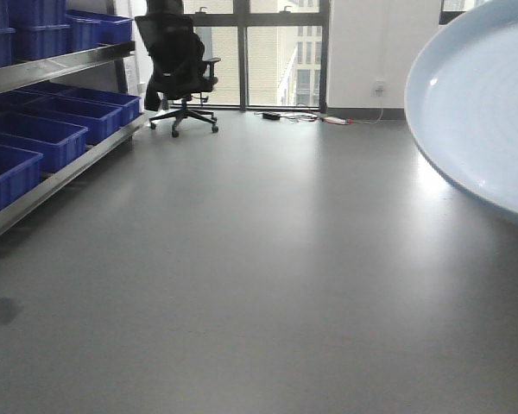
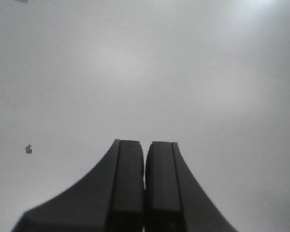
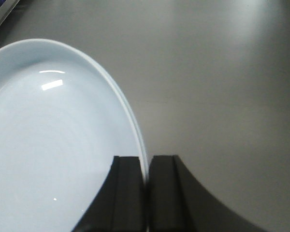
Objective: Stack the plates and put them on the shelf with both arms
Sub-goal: 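Drive the base to the blue-bin shelving rack carrying the plates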
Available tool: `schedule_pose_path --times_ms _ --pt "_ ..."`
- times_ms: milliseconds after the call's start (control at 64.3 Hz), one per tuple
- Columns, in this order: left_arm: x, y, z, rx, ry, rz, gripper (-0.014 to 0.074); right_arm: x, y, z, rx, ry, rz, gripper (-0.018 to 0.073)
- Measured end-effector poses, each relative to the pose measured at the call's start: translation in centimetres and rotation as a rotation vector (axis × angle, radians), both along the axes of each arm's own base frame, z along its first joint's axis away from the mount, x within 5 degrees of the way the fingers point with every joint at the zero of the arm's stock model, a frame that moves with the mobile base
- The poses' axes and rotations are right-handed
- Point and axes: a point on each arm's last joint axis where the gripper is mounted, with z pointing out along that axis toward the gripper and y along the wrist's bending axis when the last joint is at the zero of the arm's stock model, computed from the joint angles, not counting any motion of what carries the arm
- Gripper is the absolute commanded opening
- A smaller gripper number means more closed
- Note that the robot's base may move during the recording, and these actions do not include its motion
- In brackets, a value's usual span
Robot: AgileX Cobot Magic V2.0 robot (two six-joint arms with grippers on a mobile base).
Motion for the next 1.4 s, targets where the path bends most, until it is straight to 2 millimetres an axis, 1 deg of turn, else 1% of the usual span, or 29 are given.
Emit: schedule_pose_path --times_ms 1400 --pt "0.00 0.00 0.00 0.000 0.000 0.000 0.0083 0.00 0.00 0.00 0.000 0.000 0.000 0.0029"
